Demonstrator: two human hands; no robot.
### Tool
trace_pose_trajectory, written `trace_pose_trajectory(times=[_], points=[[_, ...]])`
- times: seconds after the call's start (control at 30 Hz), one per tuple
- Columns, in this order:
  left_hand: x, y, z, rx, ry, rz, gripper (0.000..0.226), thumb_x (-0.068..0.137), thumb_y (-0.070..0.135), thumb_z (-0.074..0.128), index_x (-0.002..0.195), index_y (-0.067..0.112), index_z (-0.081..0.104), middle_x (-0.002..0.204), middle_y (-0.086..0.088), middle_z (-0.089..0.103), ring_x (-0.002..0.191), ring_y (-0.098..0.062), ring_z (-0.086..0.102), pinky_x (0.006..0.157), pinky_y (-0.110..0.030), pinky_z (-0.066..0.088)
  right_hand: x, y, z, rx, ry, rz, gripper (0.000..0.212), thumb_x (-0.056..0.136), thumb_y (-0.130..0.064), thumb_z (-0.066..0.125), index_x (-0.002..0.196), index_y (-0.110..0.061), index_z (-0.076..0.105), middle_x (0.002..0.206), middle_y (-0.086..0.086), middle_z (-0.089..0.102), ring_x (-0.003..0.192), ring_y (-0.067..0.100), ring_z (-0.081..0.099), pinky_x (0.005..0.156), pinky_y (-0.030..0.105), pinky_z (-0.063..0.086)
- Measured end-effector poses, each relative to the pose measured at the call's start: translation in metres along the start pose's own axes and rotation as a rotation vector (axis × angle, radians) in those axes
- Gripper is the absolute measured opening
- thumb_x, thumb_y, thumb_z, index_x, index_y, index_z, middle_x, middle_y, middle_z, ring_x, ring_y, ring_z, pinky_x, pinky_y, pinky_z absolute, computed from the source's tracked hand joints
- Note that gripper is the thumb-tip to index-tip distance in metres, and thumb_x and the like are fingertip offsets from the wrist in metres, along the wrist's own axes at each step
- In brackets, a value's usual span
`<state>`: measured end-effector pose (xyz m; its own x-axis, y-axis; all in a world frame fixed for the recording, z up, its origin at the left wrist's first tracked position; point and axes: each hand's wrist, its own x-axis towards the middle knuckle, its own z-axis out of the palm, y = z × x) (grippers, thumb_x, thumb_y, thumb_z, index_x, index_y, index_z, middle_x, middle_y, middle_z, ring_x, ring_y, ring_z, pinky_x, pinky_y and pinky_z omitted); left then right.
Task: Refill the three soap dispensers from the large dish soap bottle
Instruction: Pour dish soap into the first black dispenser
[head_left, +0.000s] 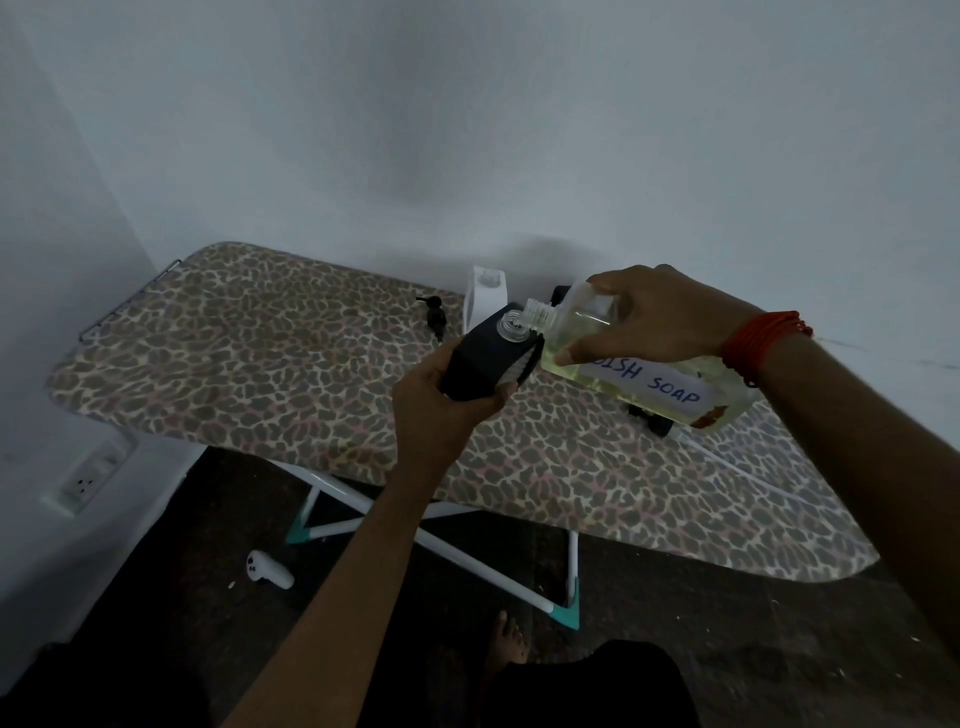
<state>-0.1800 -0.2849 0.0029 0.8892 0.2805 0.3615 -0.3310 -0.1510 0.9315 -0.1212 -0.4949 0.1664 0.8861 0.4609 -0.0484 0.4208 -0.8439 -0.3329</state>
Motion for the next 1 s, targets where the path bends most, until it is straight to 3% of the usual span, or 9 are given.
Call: trace_pose_trajectory(times=[0.17,0.37,0.47,0.57,0.67,0.77,1.0], points=[[-0.0011,0.0023,-0.0006,-0.042,-0.007,-0.004,0.050,0.069,0.018,0.087,0.116,0.020,0.070,0.100,0.004,0.075,0.096,-0.007,0.073,0.080,-0.029,0.061,0.0002,-0.0004,0.0001,-0.003,-0.034,-0.003,0.054,0.068,-0.073,0.075,0.107,-0.037,0.068,0.059,-0.047,0.053,0.061,-0.006,0.055,0.062,0.020,0.038],[-0.0003,-0.0001,-0.0008,-0.027,-0.009,0.000,0.050,0.069,0.007,0.090,0.114,0.019,0.070,0.098,0.006,0.075,0.094,-0.005,0.073,0.078,-0.029,0.062,0.0001,0.0004,0.0004,-0.008,-0.034,-0.011,0.049,0.068,-0.073,0.075,0.103,-0.040,0.067,0.061,-0.045,0.054,0.067,-0.003,0.056,0.066,0.024,0.041],[-0.0008,0.0005,-0.0003,-0.016,-0.008,0.015,0.050,0.068,0.012,0.091,0.113,0.020,0.070,0.098,0.005,0.075,0.093,-0.005,0.073,0.077,-0.028,0.062,0.0009,0.0021,0.0009,-0.006,-0.021,-0.002,0.046,0.067,-0.074,0.075,0.098,-0.041,0.066,0.061,-0.037,0.059,0.069,-0.004,0.057,0.065,0.024,0.041],[-0.0011,0.0013,0.0005,-0.026,-0.005,0.007,0.048,0.067,0.019,0.088,0.112,0.020,0.070,0.097,0.004,0.075,0.092,-0.005,0.073,0.077,-0.028,0.062,0.0007,0.0029,0.0016,-0.010,-0.025,0.003,0.040,0.068,-0.072,0.076,0.093,-0.044,0.065,0.059,-0.042,0.056,0.061,-0.009,0.057,0.061,0.020,0.038],[-0.0005,-0.0015,0.0010,-0.029,-0.002,0.010,0.050,0.069,0.011,0.090,0.114,0.020,0.070,0.097,0.003,0.075,0.092,-0.004,0.073,0.078,-0.031,0.062,-0.0008,0.0018,0.0014,-0.015,-0.035,-0.007,0.034,0.070,-0.071,0.076,0.086,-0.045,0.060,0.059,-0.046,0.053,0.060,-0.017,0.055,0.059,0.018,0.035],[-0.0012,-0.0042,0.0016,-0.043,-0.006,0.004,0.051,0.071,0.011,0.090,0.117,0.018,0.071,0.100,0.000,0.076,0.095,-0.010,0.074,0.079,-0.034,0.063,0.0006,0.0026,0.0017,-0.033,-0.007,-0.002,0.046,0.066,-0.076,0.074,0.094,-0.041,0.062,0.060,-0.024,0.059,0.066,-0.005,0.056,0.060,0.019,0.037],[-0.0017,-0.0053,0.0017,-0.044,-0.006,-0.002,0.057,0.067,0.027,0.089,0.119,0.010,0.072,0.101,-0.001,0.077,0.095,-0.012,0.074,0.079,-0.034,0.063,0.0004,0.0031,0.0042,-0.053,0.003,0.010,0.077,0.061,-0.082,0.070,0.120,-0.032,0.063,0.079,-0.029,0.054,0.080,-0.001,0.057,0.069,0.024,0.041]])
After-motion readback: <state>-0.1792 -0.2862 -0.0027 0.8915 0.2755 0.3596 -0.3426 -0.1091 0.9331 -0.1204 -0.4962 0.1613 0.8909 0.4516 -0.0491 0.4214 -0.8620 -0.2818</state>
